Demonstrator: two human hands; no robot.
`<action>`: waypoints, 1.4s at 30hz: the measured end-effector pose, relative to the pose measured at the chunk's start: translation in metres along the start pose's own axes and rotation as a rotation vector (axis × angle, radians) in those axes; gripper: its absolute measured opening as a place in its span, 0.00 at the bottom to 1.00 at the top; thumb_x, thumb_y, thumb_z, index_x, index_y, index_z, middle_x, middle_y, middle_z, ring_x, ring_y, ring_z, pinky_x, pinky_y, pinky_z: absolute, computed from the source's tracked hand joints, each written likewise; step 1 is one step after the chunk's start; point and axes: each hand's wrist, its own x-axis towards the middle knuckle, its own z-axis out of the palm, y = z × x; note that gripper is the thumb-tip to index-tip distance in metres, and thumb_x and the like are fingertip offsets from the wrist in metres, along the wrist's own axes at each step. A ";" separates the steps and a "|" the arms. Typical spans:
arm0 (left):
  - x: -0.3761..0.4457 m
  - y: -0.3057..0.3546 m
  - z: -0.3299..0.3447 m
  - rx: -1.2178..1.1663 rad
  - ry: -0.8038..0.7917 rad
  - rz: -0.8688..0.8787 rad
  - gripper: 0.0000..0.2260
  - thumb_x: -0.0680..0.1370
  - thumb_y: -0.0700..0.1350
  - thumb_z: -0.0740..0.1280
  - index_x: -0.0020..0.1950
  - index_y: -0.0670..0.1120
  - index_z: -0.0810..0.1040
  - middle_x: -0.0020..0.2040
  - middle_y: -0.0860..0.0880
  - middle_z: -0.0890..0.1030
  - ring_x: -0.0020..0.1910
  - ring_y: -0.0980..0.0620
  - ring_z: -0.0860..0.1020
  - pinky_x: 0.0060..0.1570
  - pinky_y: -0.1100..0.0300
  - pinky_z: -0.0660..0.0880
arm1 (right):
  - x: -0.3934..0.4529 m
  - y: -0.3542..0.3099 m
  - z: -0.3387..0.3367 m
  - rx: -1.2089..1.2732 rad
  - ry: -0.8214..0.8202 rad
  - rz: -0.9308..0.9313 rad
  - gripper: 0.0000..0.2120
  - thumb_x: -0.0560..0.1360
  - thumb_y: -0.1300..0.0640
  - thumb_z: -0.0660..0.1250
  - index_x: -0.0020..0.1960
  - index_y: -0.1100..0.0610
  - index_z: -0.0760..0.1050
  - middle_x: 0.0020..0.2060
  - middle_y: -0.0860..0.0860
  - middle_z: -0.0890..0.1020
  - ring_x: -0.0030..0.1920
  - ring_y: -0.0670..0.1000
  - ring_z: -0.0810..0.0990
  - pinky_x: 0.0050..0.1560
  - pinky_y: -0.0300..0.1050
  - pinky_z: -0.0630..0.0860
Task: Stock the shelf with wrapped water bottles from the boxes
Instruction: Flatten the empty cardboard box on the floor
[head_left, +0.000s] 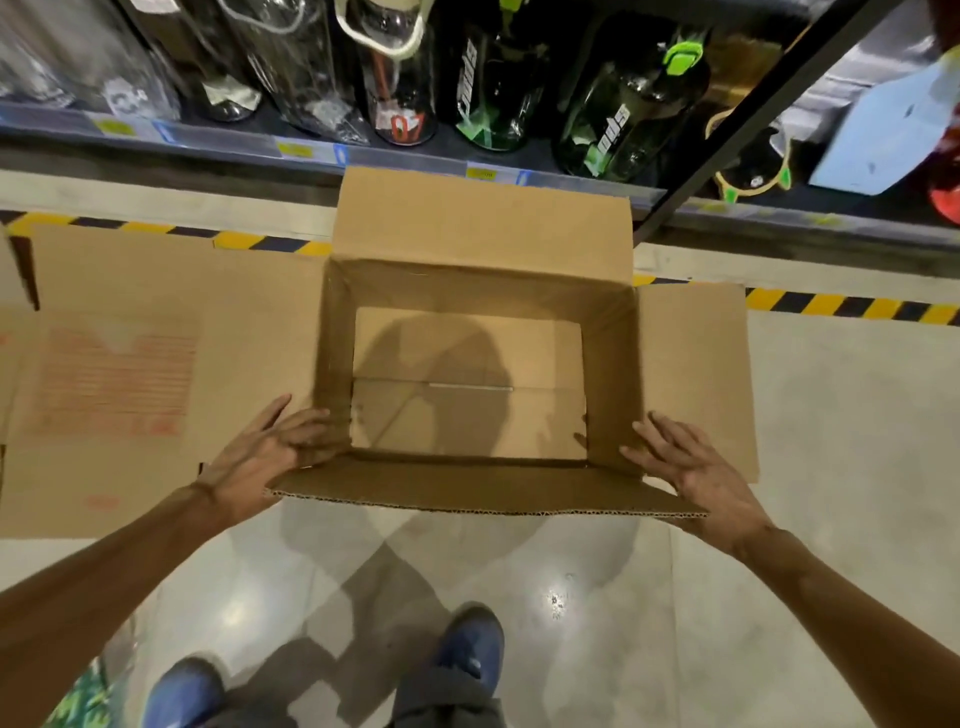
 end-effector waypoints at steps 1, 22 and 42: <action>0.006 0.008 -0.005 0.035 0.033 0.010 0.21 0.66 0.51 0.57 0.52 0.50 0.83 0.56 0.45 0.81 0.63 0.50 0.68 0.70 0.49 0.50 | 0.004 -0.001 0.005 -0.065 0.021 -0.038 0.26 0.75 0.39 0.56 0.68 0.50 0.71 0.72 0.55 0.66 0.76 0.51 0.48 0.73 0.49 0.45; -0.041 -0.044 -0.177 -0.412 0.009 -0.309 0.21 0.72 0.59 0.66 0.39 0.40 0.81 0.37 0.45 0.81 0.40 0.43 0.78 0.42 0.51 0.74 | -0.035 -0.094 -0.122 1.129 -0.097 0.365 0.27 0.54 0.42 0.80 0.49 0.55 0.83 0.47 0.42 0.85 0.48 0.38 0.82 0.46 0.29 0.75; -0.120 0.081 -0.022 -2.431 0.547 -1.567 0.39 0.73 0.73 0.45 0.64 0.42 0.70 0.59 0.40 0.75 0.62 0.43 0.72 0.66 0.47 0.64 | 0.002 -0.126 -0.094 1.291 0.055 0.581 0.23 0.69 0.52 0.74 0.42 0.73 0.72 0.39 0.57 0.79 0.44 0.49 0.78 0.57 0.43 0.70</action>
